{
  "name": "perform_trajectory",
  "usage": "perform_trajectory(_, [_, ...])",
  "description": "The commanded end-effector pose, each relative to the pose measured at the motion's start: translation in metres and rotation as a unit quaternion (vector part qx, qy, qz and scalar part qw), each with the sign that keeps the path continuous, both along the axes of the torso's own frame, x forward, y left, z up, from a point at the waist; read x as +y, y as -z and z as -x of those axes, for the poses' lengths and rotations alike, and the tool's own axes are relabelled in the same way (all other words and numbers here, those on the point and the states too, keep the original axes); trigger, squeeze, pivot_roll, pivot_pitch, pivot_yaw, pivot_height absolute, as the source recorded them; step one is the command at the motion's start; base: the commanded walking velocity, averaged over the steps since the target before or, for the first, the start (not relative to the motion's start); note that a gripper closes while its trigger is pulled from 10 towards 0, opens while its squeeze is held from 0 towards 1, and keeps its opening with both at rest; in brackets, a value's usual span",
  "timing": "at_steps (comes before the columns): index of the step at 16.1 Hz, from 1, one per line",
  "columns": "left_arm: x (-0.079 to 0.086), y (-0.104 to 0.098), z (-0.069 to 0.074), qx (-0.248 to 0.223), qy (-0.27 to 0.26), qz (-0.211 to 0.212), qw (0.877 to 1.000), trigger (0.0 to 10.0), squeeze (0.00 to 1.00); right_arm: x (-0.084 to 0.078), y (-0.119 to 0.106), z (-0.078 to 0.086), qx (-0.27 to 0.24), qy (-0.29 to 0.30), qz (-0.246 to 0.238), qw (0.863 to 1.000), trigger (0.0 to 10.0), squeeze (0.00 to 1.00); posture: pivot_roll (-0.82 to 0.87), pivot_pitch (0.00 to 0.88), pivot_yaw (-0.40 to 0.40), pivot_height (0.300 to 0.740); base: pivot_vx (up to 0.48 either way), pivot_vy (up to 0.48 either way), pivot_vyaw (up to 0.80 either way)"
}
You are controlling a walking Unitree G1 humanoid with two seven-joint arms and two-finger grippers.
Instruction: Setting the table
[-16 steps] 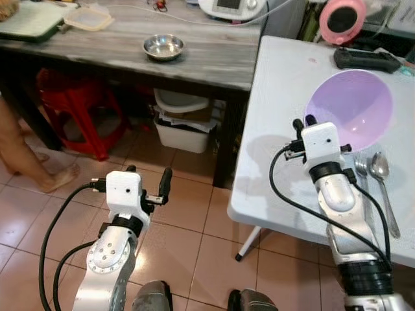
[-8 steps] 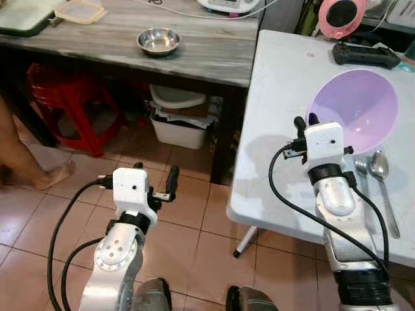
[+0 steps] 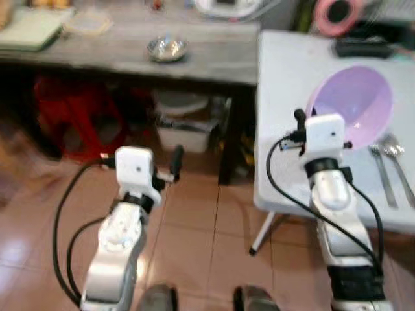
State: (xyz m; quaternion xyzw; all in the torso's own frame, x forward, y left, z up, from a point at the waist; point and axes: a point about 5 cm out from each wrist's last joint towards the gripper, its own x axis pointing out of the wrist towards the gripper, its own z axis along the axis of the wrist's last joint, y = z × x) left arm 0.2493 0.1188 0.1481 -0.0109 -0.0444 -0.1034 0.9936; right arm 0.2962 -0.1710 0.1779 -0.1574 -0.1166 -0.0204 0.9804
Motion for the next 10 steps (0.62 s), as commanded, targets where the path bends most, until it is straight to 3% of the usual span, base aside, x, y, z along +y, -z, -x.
perform_trajectory(1, [0.005, 0.007, 0.001, 0.011, -0.009, -0.011, 1.0, 10.0, 0.0, 0.004, -0.008, 0.001, -0.018, -0.007, -0.003, 1.0, 10.0, 0.0, 0.03, 0.11, -0.023, 0.74, 0.0, 0.424, 0.0])
perform_trajectory(5, [-0.002, 0.015, 0.007, 0.018, 0.018, -0.018, 1.0, 10.0, 0.0, 0.005, -0.001, 0.003, -0.003, -0.02, 0.007, 1.0, 10.0, 0.0, 0.02, 0.075, -0.009, 0.74, 0.287, 0.32, 0.0])
perform_trajectory(10, [0.009, 0.008, -0.002, 0.007, -0.019, -0.019, 1.0, 10.0, 0.0, 0.002, 0.013, 0.016, 0.023, -0.029, -0.004, 0.999, 10.0, 0.0, 0.03, 0.063, -0.008, 0.74, 0.445, 0.0, 0.0])
